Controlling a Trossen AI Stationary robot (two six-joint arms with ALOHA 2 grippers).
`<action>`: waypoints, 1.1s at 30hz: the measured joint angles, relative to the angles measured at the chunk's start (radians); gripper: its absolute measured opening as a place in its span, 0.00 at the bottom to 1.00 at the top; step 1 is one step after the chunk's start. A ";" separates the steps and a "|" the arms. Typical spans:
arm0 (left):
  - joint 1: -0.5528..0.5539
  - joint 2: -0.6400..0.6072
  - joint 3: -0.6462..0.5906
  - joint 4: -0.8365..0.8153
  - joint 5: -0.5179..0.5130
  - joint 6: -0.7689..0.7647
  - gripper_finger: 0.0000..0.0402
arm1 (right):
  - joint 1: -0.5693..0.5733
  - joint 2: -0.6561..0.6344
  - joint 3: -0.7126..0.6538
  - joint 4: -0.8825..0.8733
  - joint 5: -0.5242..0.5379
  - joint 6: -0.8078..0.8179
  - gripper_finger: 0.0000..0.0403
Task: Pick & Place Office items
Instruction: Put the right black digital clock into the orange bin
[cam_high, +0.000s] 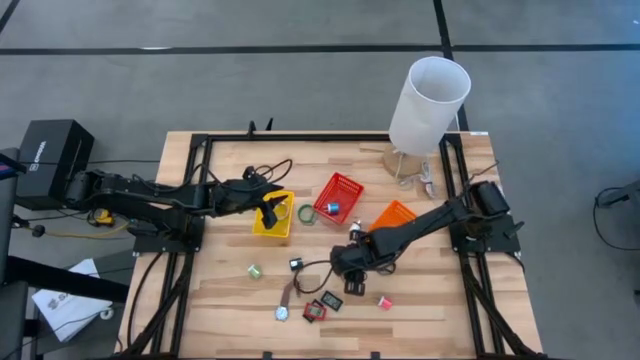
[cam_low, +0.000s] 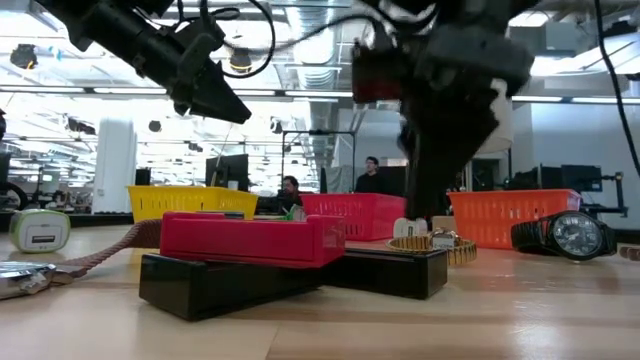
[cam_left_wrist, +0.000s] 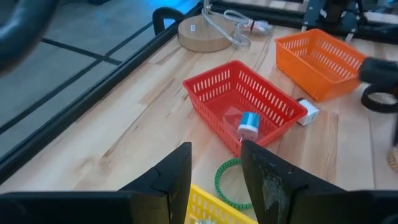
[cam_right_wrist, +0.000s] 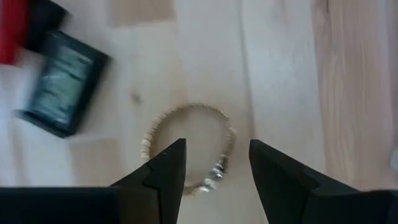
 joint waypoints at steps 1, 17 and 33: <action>0.000 0.000 0.000 0.000 0.000 0.000 0.34 | -0.006 0.015 0.000 0.008 0.000 0.000 0.42; 0.000 0.000 0.000 0.028 0.000 0.006 0.34 | -0.030 0.020 0.002 -0.007 -0.019 -0.018 0.42; 0.000 0.000 0.000 0.030 0.000 0.007 0.34 | -0.010 -0.030 0.002 -0.173 -0.040 -0.036 0.42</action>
